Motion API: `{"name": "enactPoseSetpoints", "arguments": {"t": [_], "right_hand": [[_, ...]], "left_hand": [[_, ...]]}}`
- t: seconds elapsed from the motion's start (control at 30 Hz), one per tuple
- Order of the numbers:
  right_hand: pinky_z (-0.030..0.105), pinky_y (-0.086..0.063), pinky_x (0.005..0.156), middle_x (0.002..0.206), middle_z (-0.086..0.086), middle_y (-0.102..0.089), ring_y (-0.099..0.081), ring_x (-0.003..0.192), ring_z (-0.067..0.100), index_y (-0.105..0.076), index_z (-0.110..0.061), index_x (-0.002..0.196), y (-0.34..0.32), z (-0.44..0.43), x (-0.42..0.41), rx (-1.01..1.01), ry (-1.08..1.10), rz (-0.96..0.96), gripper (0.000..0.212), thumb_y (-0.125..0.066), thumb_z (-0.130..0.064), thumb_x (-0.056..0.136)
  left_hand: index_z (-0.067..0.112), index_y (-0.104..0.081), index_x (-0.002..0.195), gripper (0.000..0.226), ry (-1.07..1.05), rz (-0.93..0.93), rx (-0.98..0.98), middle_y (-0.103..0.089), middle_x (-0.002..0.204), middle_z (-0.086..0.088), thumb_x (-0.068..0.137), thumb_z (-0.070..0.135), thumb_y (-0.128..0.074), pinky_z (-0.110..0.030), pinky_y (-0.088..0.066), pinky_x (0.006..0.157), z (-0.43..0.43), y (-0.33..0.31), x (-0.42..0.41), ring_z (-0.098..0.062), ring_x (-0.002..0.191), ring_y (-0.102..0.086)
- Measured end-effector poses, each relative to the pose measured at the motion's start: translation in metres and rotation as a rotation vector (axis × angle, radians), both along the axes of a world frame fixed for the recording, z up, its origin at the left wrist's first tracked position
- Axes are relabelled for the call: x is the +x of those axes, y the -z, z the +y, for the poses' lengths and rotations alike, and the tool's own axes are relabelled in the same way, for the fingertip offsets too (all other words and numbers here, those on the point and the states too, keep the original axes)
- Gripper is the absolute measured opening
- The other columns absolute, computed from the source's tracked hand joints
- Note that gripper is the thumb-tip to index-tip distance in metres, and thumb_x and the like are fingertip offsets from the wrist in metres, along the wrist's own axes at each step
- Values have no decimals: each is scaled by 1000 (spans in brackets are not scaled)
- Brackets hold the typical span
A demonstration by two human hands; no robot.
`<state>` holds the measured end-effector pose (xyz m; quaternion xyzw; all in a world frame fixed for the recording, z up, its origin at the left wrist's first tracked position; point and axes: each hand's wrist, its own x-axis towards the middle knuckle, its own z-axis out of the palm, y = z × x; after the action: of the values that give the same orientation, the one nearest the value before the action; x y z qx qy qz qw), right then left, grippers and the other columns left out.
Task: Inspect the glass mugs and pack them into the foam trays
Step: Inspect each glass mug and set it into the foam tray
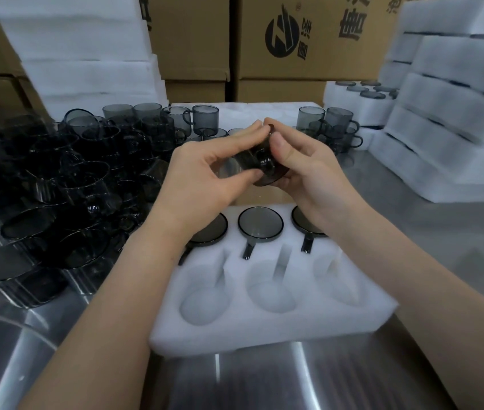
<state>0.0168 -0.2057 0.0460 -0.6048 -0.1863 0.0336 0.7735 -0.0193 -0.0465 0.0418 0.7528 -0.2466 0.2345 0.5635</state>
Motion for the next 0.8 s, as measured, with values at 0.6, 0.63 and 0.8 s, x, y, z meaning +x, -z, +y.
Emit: {"name": "enactPoseSetpoints", "arguments": {"t": [0.6,0.63,0.8], "right_hand": [[37,-53,95,120,9,-69,-66,112,21,-65,-15,120,-29,-4,-37,-437,-336,-284,46,-74,-9,75],[38,-52,98,120,6,-68,-65,112,19,-64,-16,120,-31,-1,-44,-507,-335,-312,48,-77,-12,73],[51,-53,89,104,-1,-69,-68,96,22,-53,-21,110,-28,10,-69,-689,-290,-302,52,-83,-19,68]], "left_hand": [[10,-76,89,9,-372,199,-73,-72,78,-4,86,6,-67,-28,-51,68,17,5,12,-15,72,-67],[12,-75,86,9,-385,214,-25,-71,74,-1,84,6,-69,-25,-49,65,18,6,12,-12,69,-65],[21,-74,75,16,-434,303,37,-70,65,6,88,19,-66,-22,-49,59,18,8,12,-8,65,-67]]}}
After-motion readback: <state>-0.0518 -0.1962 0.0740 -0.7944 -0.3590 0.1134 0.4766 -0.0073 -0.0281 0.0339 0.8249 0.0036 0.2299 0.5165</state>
